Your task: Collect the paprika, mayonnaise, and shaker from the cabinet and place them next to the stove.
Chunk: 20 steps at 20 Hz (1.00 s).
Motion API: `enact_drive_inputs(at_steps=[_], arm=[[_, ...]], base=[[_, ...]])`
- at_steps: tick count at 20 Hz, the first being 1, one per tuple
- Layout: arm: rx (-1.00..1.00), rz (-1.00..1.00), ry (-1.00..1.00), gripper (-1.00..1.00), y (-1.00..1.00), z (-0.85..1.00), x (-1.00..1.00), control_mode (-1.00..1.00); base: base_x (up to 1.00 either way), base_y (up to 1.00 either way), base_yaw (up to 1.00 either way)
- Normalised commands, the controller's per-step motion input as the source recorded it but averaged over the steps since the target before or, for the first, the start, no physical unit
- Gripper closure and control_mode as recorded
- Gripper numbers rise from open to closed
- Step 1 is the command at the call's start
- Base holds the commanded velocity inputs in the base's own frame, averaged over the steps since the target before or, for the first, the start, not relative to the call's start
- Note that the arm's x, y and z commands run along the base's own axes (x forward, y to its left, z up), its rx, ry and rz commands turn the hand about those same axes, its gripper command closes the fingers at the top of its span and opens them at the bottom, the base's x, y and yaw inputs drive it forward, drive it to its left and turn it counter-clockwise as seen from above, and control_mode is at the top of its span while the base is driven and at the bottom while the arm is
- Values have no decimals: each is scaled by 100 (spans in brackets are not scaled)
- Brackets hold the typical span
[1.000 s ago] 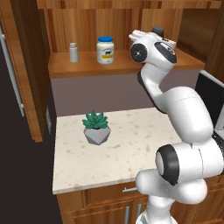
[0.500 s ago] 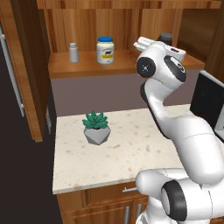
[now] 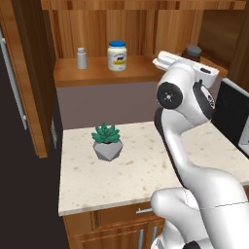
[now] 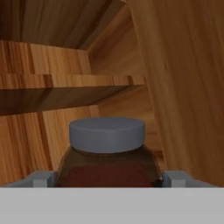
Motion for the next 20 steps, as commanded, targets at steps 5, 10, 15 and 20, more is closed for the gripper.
enact_drive_inputs(at_steps=[5, 10, 15, 20], arm=[[0, -12, 0, 100, 0, -5, -96, -100], [0, -10, 0, 100, 0, -31, -89, -100], [0, -5, 0, 100, 0, -40, -70, -100], [0, 0, 0, 100, 1, -26, -26, 100]], base=[[0, 0, 0], [0, 0, 0], [0, 0, 0], [-14, 0, 0]])
